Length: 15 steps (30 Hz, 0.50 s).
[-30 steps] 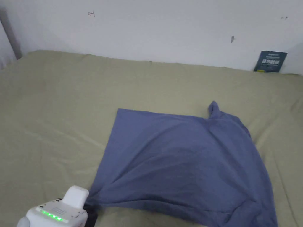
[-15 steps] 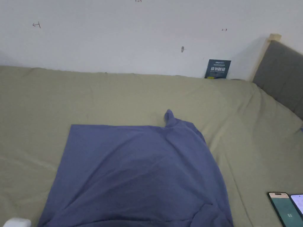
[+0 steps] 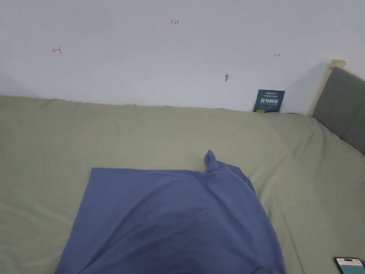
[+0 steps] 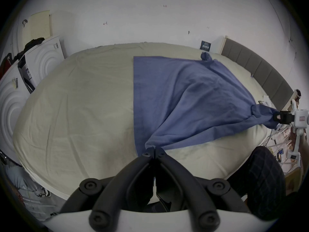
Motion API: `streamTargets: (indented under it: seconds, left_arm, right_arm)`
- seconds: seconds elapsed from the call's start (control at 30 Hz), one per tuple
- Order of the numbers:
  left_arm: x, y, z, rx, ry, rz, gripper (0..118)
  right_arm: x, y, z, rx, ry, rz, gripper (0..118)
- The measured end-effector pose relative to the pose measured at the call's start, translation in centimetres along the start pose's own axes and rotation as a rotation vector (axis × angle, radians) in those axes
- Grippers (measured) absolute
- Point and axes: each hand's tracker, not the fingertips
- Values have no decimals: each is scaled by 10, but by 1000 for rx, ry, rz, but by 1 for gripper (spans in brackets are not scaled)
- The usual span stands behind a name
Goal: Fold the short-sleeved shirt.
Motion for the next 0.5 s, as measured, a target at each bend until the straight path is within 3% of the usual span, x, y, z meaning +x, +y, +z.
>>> streamTargets:
  seconds: [0.27, 0.5]
  left_arm:
    - [-24, 69, -20, 40, -27, 50, 0]
    - [-41, 140, -100, -40, 12, 187, 0]
  right_arm:
    - [15, 88, -11, 76, 43, 18, 2]
    - [45, 172, -104, 22, 63, -77, 2]
